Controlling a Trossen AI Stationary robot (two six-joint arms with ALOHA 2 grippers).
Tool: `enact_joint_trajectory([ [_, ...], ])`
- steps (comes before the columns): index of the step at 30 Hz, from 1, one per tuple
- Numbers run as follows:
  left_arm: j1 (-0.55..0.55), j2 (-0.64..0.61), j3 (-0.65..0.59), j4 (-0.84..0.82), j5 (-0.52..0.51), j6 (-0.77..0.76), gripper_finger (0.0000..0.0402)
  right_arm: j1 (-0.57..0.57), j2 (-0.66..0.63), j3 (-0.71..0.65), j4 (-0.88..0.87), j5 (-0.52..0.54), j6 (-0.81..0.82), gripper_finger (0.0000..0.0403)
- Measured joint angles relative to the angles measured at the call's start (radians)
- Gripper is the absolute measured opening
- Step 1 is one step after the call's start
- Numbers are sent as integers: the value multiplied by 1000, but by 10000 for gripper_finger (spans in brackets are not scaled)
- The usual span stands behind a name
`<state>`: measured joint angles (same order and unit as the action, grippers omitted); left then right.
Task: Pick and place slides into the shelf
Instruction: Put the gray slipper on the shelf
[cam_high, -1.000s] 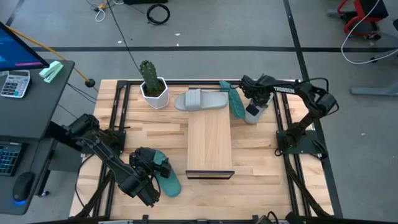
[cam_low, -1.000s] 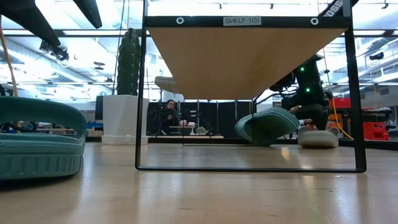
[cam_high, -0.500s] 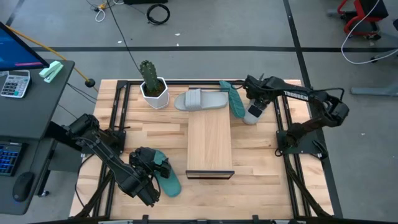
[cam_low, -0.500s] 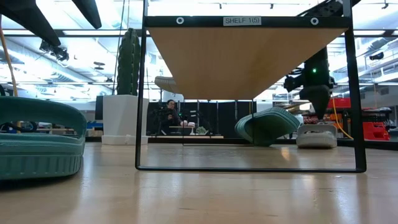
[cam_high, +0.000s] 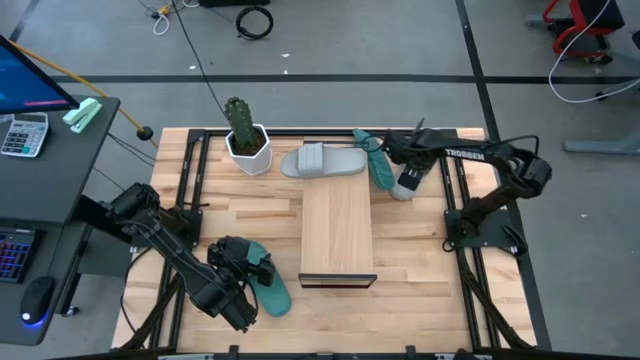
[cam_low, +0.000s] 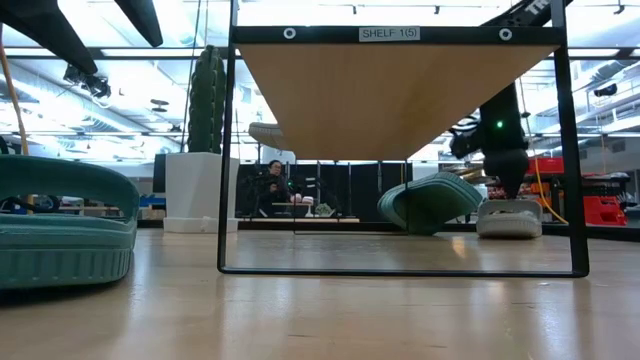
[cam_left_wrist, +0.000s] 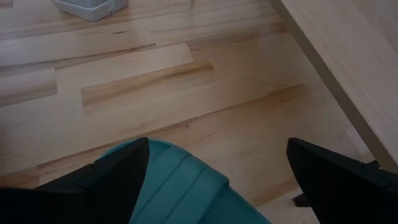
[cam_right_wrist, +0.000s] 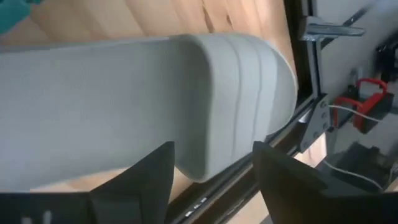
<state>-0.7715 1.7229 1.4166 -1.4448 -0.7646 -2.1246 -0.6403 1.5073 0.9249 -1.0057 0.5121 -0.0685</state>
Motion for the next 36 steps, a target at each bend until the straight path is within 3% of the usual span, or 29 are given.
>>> enact_joint_trajectory([
  [11, 0, 0, 0, 6, 1, 0, 386, -30, 70, 0, 35, 74, 35, 226],
  [26, 0, 0, 0, 8, 2, -1, 386, -124, 68, -119, 70, 63, 47, 190],
  [30, 0, 0, 0, 8, 2, -1, 386, -124, 68, -120, 87, 53, 32, 148],
  [36, 0, 0, 0, 8, 2, -10, 386, -124, 68, -119, 93, 28, 16, 28],
])
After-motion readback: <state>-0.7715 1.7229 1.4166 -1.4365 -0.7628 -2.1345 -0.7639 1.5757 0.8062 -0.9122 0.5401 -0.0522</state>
